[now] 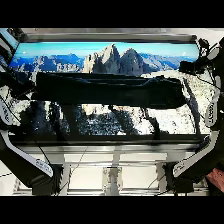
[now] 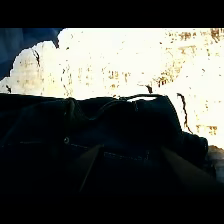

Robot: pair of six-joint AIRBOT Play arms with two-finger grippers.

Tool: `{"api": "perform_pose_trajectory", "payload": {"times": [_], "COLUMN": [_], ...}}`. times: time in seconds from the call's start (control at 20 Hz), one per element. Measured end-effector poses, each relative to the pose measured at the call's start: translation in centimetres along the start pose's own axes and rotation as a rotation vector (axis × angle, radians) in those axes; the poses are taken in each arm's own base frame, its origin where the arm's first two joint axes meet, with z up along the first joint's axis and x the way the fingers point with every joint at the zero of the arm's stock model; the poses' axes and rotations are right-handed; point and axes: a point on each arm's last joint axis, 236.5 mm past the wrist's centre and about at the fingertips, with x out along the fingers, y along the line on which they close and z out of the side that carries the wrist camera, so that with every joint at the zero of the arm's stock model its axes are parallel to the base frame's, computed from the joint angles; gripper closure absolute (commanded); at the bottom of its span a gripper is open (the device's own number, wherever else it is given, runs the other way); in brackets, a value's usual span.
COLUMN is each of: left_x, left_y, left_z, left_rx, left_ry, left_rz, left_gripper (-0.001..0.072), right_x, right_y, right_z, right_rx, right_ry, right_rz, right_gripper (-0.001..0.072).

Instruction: Fold the clothes and pants, and hang the long-sleeved shirts on hangers.

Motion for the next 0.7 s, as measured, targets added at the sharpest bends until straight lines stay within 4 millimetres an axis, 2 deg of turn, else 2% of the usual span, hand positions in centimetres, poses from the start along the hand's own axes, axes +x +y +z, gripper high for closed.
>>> {"api": "perform_pose_trajectory", "payload": {"times": [0.4, 0.5, 0.6, 0.7], "left_x": [4.3, 4.9, 5.3, 5.5], "left_y": [-1.2, -1.7, -2.5, -3.0], "left_z": [-0.4, -0.4, 0.2, 0.6], "left_rx": [-0.016, -0.011, -0.005, 0.0], "left_ry": [0.065, 0.069, 0.045, 0.028], "left_rz": [0.022, 0.023, 0.006, 0.001], "left_gripper": [0.0046, 0.0269, 0.0416, 0.051], "right_x": [-0.1, -0.1, -0.1, -0.1], "right_y": [0.6, 0.6, 0.7, 0.7], "right_z": [-0.5, -0.6, -0.8, -0.9], "right_rx": [-0.008, -0.008, -0.008, -0.008], "right_ry": [0.024, 0.027, 0.035, 0.038], "right_rz": [0.023, 0.026, 0.028, 0.029], "right_gripper": [0.03, 0.03, 0.03, 0.0301]}}
